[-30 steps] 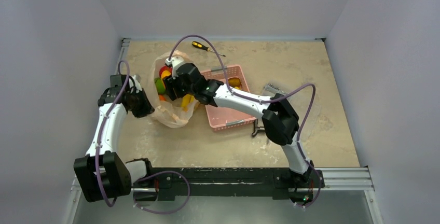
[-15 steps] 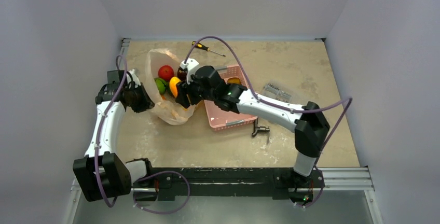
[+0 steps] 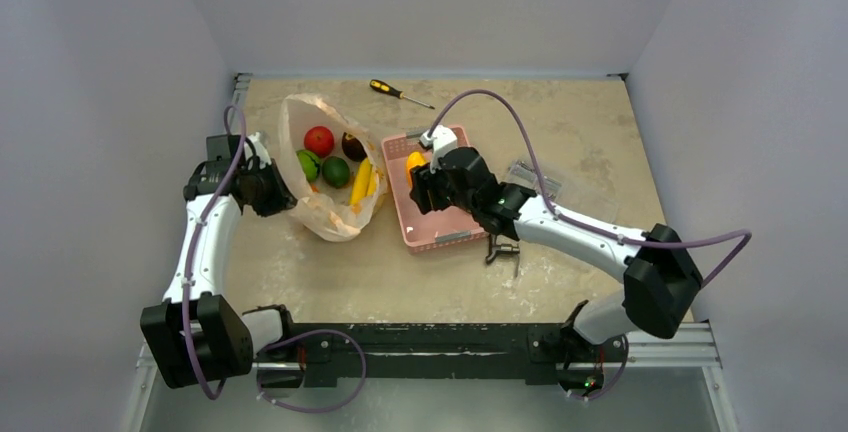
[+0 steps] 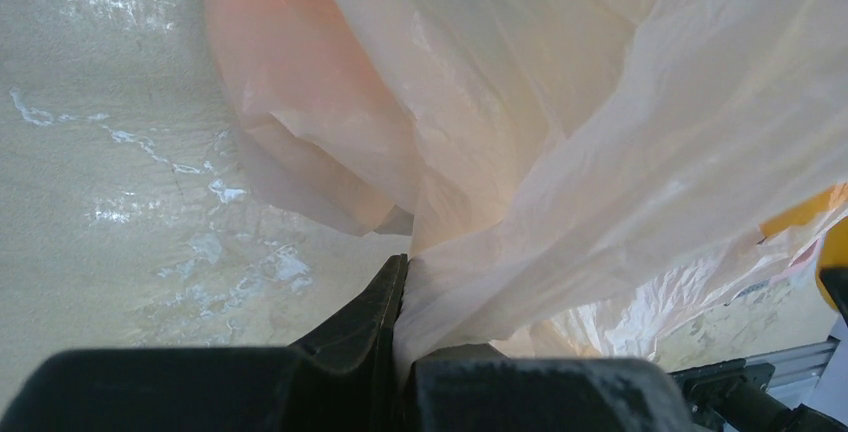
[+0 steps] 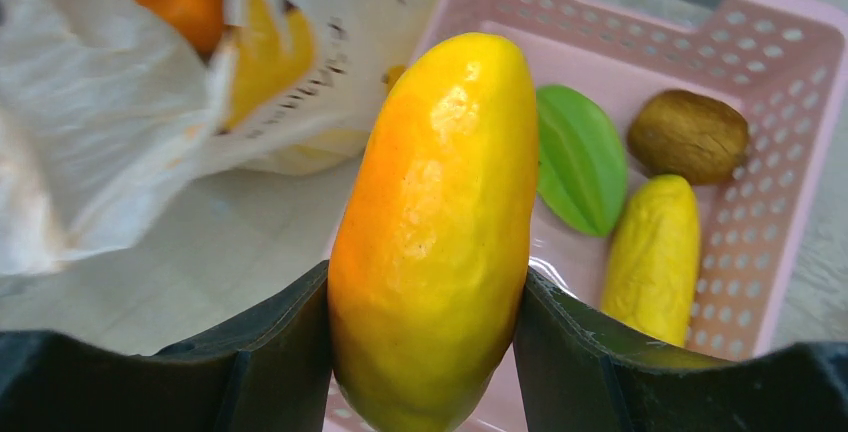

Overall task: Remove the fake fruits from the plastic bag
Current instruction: Place the fake fruit in the bin.

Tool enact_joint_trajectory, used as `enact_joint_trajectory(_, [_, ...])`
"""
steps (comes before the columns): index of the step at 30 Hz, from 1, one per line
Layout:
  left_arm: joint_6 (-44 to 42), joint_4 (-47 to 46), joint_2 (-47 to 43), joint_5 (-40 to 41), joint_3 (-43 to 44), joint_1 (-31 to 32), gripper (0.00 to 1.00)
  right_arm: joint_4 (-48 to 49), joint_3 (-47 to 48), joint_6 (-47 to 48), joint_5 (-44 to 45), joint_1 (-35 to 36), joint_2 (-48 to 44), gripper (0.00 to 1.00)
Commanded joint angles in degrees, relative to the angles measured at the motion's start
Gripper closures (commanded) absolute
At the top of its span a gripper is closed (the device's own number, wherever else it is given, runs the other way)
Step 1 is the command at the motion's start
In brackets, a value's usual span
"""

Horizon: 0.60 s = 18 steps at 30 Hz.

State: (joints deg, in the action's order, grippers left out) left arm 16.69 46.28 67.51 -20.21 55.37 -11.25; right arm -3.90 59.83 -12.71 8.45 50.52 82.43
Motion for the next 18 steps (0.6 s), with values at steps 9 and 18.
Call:
enact_joint_trajectory(9, [-0.74,-1.87,-0.87,-1.27,-0.61,-0.26,1.0,-0.63,7.33,-2.78,-4.24,-4.12,15.91,1.0])
enact_joint_trajectory(18, [-0.79,-2.08,-1.02,-1.46,-0.96,0.23,1.0,-2.24,13.21,-4.08,-0.58,-4.12,22.72,0.71])
